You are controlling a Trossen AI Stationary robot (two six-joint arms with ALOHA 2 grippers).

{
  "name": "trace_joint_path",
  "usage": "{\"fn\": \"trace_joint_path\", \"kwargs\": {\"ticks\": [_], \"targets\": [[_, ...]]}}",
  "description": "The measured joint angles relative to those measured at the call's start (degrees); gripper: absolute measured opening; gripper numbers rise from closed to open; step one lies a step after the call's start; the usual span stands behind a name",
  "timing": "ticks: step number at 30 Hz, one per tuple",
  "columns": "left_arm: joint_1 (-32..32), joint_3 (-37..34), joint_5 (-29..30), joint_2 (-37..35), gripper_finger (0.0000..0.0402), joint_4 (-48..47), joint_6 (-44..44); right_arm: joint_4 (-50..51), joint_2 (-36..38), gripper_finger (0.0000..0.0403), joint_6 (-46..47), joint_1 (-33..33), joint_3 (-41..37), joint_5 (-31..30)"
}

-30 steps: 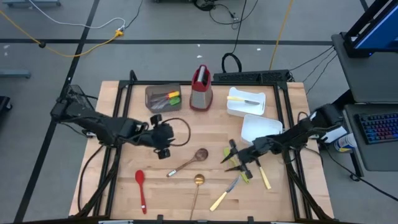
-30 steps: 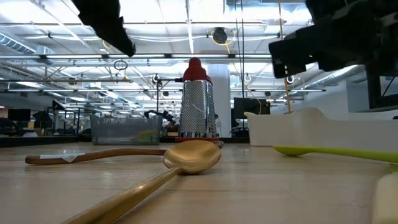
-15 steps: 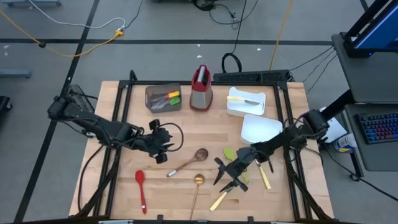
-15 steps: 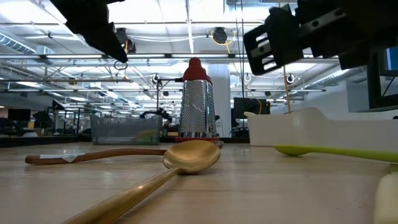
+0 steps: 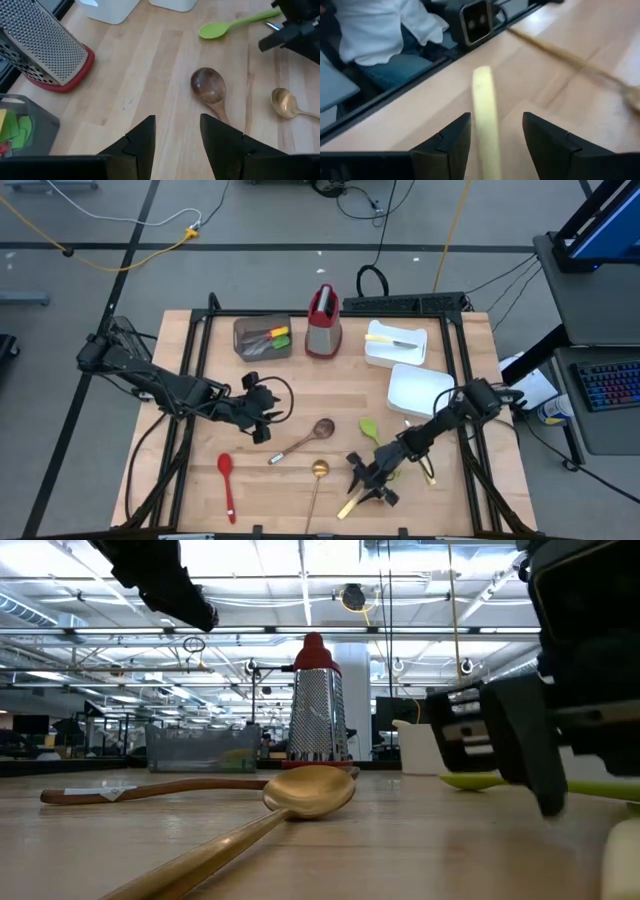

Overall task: Pick & Place Kitchen Items
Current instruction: Put the left yellow table knife into the top white bin

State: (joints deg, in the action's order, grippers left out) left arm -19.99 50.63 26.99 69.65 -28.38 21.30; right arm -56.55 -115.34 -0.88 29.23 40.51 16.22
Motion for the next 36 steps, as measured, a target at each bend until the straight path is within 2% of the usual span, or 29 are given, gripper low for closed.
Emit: {"fn": "trace_joint_path", "kwargs": {"ticks": [5,10,14,19,24,29,36], "targets": [[0.1,0.0,0.0,0.0,0.0159,0.0,-0.2,1.6,-4.2,0.0171,-2.4,1.1,3.8,-1.3],[0.1,0.0,0.0,0.0,0.0159,-0.1,-0.6,1.8,-6.5,0.0165,-6.4,1.0,4.0,-3.7],[0.1,0.0,0.0,0.0,0.0159,-0.1,-0.6,2.6,-6.8,0.0131,-7.6,0.3,4.1,-1.1],[0.1,0.0,0.0,0.0,0.0159,0.0,-0.6,2.6,-6.9,0.0066,-7.0,-0.9,4.1,0.6],[0.1,0.0,0.0,0.0,0.0159,0.0,-0.6,0.5,-6.2,0.0064,-6.6,-1.7,3.9,0.7],[0.1,0.0,0.0,0.0,0.0159,0.0,-0.6,1.4,-3.3,0.0064,-3.4,-3.4,3.7,-0.2],[0.1,0.0,0.0,0.0,0.0159,0.2,-1.9,3.8,2.5,0.0064,-4.6,-5.7,3.8,0.3]]}}
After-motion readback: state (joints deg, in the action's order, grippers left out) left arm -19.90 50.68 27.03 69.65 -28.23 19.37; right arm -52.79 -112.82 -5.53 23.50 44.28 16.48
